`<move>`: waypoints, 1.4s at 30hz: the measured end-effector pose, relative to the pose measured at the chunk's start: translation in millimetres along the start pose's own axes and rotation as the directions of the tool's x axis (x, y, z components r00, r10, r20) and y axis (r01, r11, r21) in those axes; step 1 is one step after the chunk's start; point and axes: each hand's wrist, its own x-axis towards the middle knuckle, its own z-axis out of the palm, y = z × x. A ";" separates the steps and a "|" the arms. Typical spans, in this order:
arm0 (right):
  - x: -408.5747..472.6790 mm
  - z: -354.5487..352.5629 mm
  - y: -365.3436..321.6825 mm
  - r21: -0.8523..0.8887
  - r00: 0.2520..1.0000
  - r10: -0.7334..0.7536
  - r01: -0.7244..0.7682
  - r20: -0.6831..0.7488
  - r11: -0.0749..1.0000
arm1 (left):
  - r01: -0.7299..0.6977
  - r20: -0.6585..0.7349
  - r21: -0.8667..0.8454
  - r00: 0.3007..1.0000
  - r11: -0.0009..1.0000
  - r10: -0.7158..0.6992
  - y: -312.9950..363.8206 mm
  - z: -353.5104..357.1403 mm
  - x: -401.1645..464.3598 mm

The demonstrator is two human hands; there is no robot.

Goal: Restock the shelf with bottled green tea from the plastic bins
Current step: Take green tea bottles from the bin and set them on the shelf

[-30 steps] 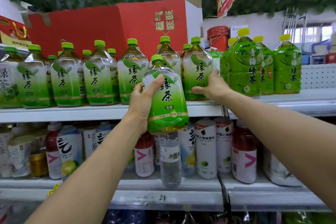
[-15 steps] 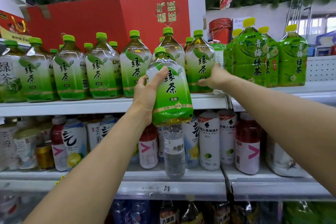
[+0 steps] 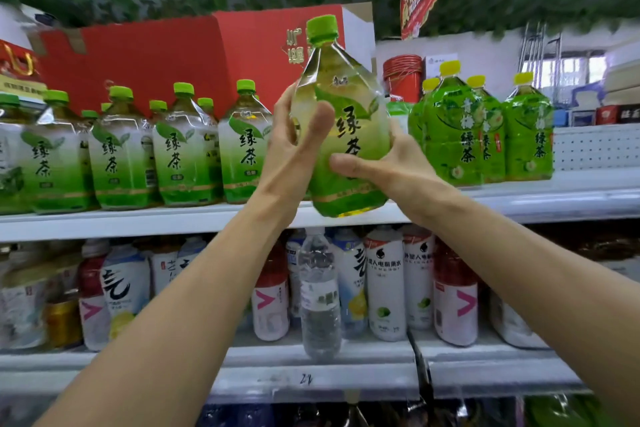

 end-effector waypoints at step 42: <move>64.4 -41.9 57.7 -0.247 0.969 0.194 -0.228 -0.154 0.942 | -0.057 -0.003 0.939 0.985 0.338 0.173 -99.2 -12.5 14.6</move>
